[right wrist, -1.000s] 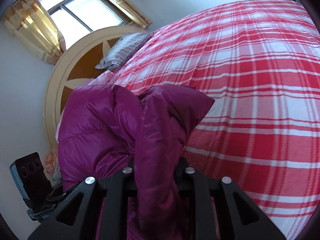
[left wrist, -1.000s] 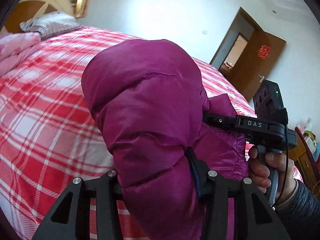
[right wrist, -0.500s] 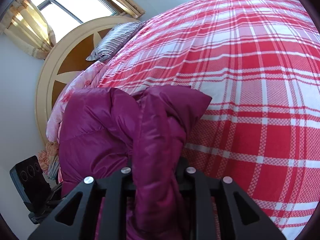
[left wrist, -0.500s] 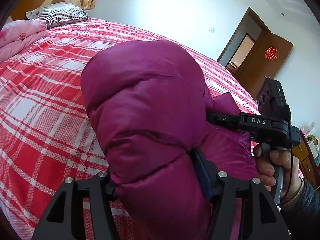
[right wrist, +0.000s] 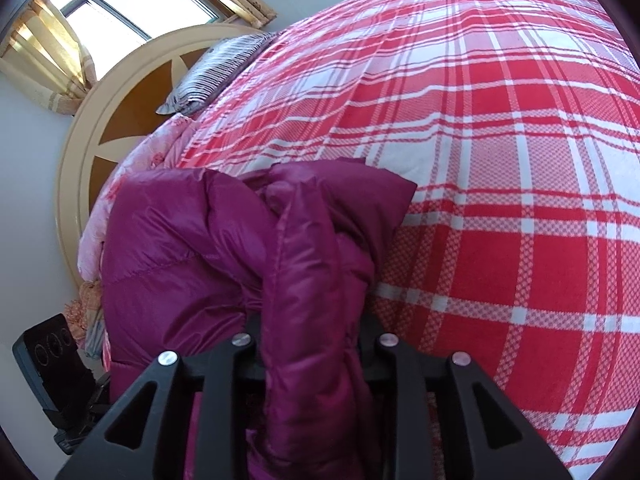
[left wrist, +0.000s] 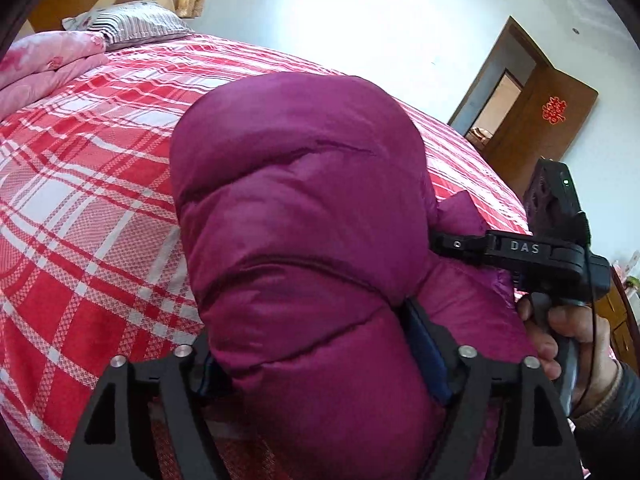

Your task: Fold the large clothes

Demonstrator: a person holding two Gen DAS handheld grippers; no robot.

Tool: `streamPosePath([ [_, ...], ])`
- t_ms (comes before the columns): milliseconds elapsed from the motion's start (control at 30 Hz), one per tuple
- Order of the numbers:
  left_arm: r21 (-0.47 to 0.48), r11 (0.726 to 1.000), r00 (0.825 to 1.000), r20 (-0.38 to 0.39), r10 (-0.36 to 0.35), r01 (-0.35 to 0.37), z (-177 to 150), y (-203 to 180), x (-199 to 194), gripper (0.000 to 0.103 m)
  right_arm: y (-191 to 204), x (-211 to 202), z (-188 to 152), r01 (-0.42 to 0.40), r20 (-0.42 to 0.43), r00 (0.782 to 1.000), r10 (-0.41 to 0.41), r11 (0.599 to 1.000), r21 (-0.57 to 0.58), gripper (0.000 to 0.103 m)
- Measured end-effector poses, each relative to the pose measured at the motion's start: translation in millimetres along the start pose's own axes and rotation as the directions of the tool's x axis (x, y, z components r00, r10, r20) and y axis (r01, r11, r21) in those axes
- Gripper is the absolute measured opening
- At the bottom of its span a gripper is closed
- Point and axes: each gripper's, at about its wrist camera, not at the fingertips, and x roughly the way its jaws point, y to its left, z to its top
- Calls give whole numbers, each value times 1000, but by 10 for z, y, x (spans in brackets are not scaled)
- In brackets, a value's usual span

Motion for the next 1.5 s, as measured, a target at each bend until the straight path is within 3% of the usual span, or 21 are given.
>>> streamPosePath([
  [100, 6, 997, 997, 5, 80, -80, 17, -102, -149, 80, 26, -8, 26, 23, -16, 1000, -23, 1000, -8, 41],
  [167, 10, 992, 992, 26, 124, -124, 37, -197, -360, 81, 64, -116, 34, 66, 14, 998, -66, 998, -3, 66],
  [233, 19, 985, 982, 87, 168, -170, 64, -309, -653, 89, 104, -314, 10, 70, 71, 995, -69, 998, -6, 75],
  [367, 93, 973, 957, 224, 186, -210, 82, -613, -1294, 96, 281, -843, -89, 146, 216, 967, -137, 989, -26, 82],
  [567, 153, 966, 942, 296, 156, -208, -26, -968, -1848, 97, 726, -1577, -489, 224, 388, 904, -179, 972, -74, 96],
  [733, 164, 971, 936, 334, 111, -173, -102, -1068, -2146, 98, 1164, -1938, -809, 279, 479, 858, -186, 951, -131, 98],
  [933, 187, 971, 931, 359, 71, -146, -63, -1141, -2282, 98, 1398, -2182, -1000, 304, 539, 824, -176, 940, -157, 103],
  [1100, 197, 970, 932, 357, 63, -141, -44, -1112, -2272, 98, 1443, -2250, -1049, 299, 542, 823, -173, 942, -153, 103],
  [1500, 206, 970, 933, 356, 50, -131, -60, -1107, -2277, 98, 1565, -2431, -1192, 338, 576, 795, -189, 927, -162, 103],
])
